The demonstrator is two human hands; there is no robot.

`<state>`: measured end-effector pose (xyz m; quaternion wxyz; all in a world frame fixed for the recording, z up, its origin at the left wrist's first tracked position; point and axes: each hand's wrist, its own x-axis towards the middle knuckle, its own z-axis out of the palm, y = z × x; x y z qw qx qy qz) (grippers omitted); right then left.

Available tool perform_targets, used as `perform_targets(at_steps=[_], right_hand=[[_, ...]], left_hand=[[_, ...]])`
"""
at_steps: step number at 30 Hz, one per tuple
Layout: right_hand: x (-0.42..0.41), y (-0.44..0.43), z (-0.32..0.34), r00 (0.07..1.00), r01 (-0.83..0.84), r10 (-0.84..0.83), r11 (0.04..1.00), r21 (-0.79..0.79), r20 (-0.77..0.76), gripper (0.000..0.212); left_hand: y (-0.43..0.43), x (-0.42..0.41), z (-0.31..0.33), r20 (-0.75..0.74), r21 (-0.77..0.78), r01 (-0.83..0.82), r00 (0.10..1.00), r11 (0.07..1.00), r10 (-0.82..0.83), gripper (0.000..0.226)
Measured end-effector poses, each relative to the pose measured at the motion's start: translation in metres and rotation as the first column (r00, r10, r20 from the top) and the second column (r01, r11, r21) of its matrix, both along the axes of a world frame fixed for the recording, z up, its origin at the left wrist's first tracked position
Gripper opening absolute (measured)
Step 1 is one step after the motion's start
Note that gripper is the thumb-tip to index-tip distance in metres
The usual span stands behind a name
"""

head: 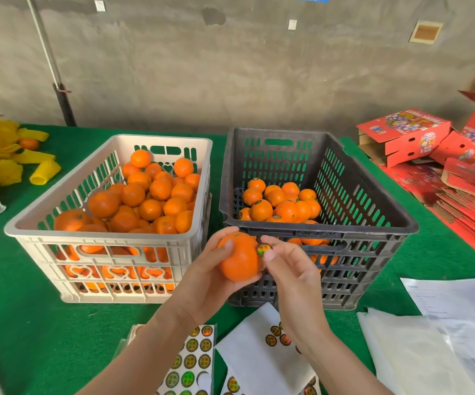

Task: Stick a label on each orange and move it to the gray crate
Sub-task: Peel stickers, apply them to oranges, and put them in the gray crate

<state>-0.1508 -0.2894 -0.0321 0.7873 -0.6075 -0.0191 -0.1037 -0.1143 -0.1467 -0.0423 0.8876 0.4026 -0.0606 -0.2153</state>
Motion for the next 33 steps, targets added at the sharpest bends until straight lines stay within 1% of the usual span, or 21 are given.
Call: perform_targets(at_steps=[1, 4, 6, 8, 10, 12, 15, 17, 19, 20, 21, 22, 23, 25, 28, 30, 32, 33], right_hand=[[0.000, 0.001, 0.002, 0.999, 0.014, -0.013, 1.000, 0.028, -0.031, 0.022], [-0.003, 0.009, 0.010, 0.997, 0.052, -0.050, 0.998, 0.024, -0.061, 0.011], [-0.004, 0.012, 0.011, 0.997, 0.066, -0.066, 0.998, 0.002, -0.044, 0.019], [-0.002, 0.012, 0.010, 0.997, 0.077, -0.077, 0.997, -0.018, -0.024, 0.030], [-0.002, 0.012, 0.010, 0.996, 0.093, -0.094, 0.995, -0.037, -0.004, 0.033], [-0.001, 0.011, 0.008, 0.994, 0.110, -0.109, 0.991, -0.069, 0.018, 0.028], [0.000, 0.011, 0.003, 0.989, 0.142, -0.138, 0.983, -0.119, 0.046, 0.022], [0.001, 0.010, 0.001, 0.985, 0.162, -0.152, 0.974, -0.158, 0.075, 0.020], [0.000, 0.010, 0.000, 0.980, 0.178, -0.157, 0.967, -0.181, 0.124, 0.013], [0.000, 0.010, 0.000, 0.977, 0.183, -0.160, 0.968, -0.169, 0.140, 0.015], [-0.001, 0.010, 0.000, 0.977, 0.182, -0.160, 0.971, -0.157, 0.144, 0.022], [-0.001, 0.010, -0.001, 0.978, 0.177, -0.155, 0.971, -0.163, 0.140, 0.028], [-0.002, 0.010, -0.002, 0.980, 0.168, -0.144, 0.967, -0.189, 0.137, 0.030], [-0.008, 0.010, -0.004, 0.984, 0.125, -0.082, 0.951, -0.283, 0.160, 0.035], [-0.016, 0.008, 0.000, 0.966, 0.037, 0.081, 0.898, -0.439, 0.247, 0.062], [-0.011, 0.006, 0.005, 0.943, 0.052, 0.140, 0.834, -0.549, 0.302, 0.075], [0.001, 0.004, 0.019, 0.933, 0.096, 0.130, 0.810, -0.578, 0.336, 0.073], [0.009, 0.002, 0.029, 0.922, 0.122, 0.124, 0.806, -0.579, 0.366, 0.070]], left_hand=[[-0.002, 0.000, 0.002, -0.028, -0.029, -0.018, 0.999, 0.999, 0.018, 0.071], [-0.007, -0.002, 0.008, -0.084, -0.081, -0.027, 0.996, 0.996, 0.020, 0.085], [-0.010, -0.004, 0.010, -0.100, -0.090, -0.012, 0.995, 0.996, 0.003, 0.092], [-0.010, -0.005, 0.012, -0.105, -0.107, -0.008, 0.995, 0.994, -0.003, 0.090], [-0.010, -0.005, 0.014, -0.112, -0.127, -0.011, 0.994, 0.992, -0.003, 0.086], [-0.010, -0.006, 0.016, -0.117, -0.151, -0.010, 0.993, 0.989, -0.008, 0.082], [-0.009, -0.007, 0.020, -0.119, -0.157, -0.013, 0.993, 0.988, -0.006, 0.085], [-0.009, -0.008, 0.022, -0.118, -0.139, -0.027, 0.993, 0.990, 0.010, 0.089], [-0.008, -0.009, 0.023, -0.120, -0.111, -0.042, 0.992, 0.993, 0.029, 0.088], [-0.007, -0.009, 0.023, -0.124, -0.090, -0.046, 0.992, 0.995, 0.035, 0.083], [-0.007, -0.010, 0.023, -0.129, -0.066, -0.051, 0.991, 0.997, 0.042, 0.078], [-0.006, -0.011, 0.023, -0.129, -0.045, -0.054, 0.990, 0.998, 0.048, 0.077], [-0.006, -0.012, 0.023, -0.125, -0.036, -0.057, 0.991, 0.998, 0.052, 0.080], [-0.004, -0.016, 0.023, -0.083, -0.019, -0.044, 0.996, 0.999, 0.042, 0.086], [-0.002, -0.018, 0.026, 0.046, 0.052, -0.012, 0.999, 0.999, 0.009, 0.069], [0.000, -0.016, 0.031, 0.115, 0.093, -0.023, 0.993, 0.995, 0.012, 0.061], [0.000, -0.010, 0.041, 0.215, 0.159, -0.086, 0.975, 0.984, 0.050, 0.059], [-0.001, -0.004, 0.048, 0.304, 0.237, -0.151, 0.950, 0.960, 0.075, 0.059]])
